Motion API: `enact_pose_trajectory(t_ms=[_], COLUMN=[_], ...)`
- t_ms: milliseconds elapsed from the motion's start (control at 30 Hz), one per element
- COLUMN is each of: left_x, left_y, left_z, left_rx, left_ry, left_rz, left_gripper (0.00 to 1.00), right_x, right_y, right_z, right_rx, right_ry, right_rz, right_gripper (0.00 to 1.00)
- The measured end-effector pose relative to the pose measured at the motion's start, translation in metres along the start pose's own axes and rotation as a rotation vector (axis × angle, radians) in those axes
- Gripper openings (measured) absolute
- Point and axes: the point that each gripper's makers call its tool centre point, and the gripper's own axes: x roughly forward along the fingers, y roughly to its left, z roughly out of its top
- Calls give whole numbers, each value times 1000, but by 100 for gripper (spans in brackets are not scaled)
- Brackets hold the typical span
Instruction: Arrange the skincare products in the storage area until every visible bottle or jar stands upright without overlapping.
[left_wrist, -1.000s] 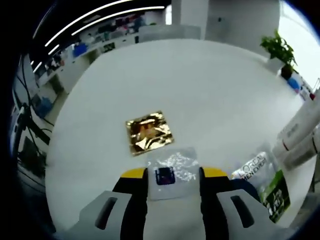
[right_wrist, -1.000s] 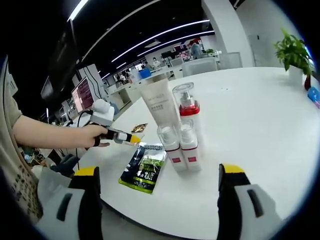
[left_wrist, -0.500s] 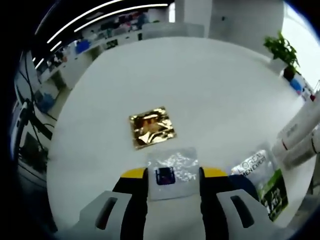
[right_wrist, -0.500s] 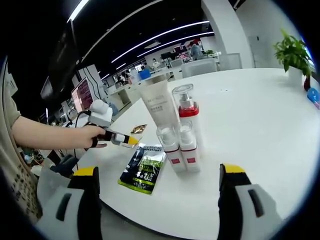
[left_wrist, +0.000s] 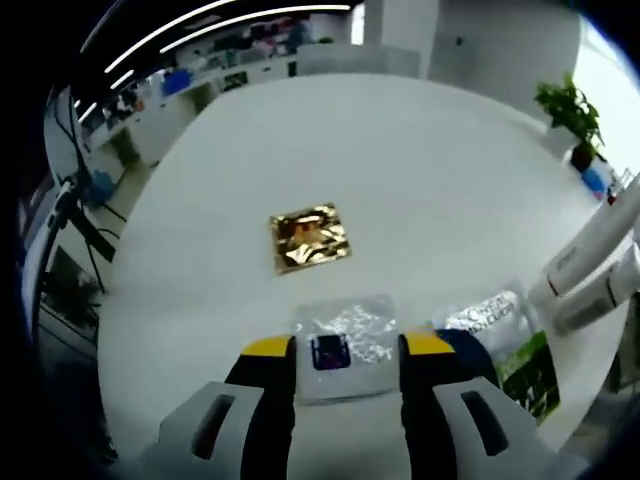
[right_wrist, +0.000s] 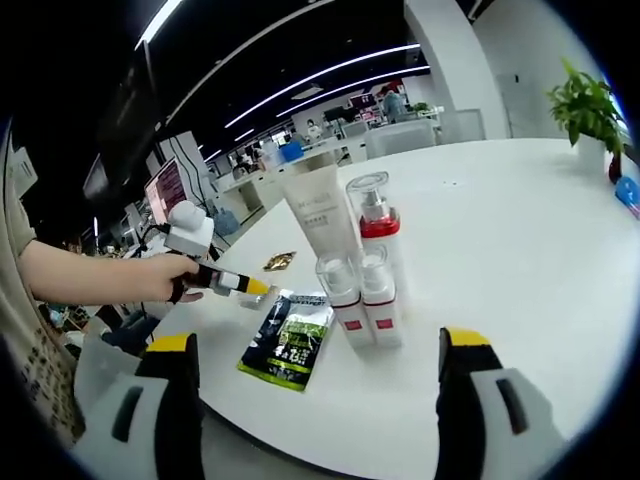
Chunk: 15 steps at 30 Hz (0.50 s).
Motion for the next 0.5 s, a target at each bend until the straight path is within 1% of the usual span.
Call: enact_pose_trajectory(t_ms=[200,333,400,500], left_x=[-9,-13,-17,-22], left_y=[-7,-7,-7,-12], left_z=[-7,-12,-15,-21], left_rx=[-8,-6,-21,-16], left_ry=[2,7,8,4], left_rz=[-5,-4,-5,-11], left_gripper=[37,37,37,37], right_x=[0,-1,-1,-1], right_y=[1,1,1,1], right_z=[1,1,2,2], right_rx=[-2,-4,-4,-3], right_ry=[-6,-9,-12,-14], right_rz=[6,7,8,10], right_gripper=[100,100,100,100])
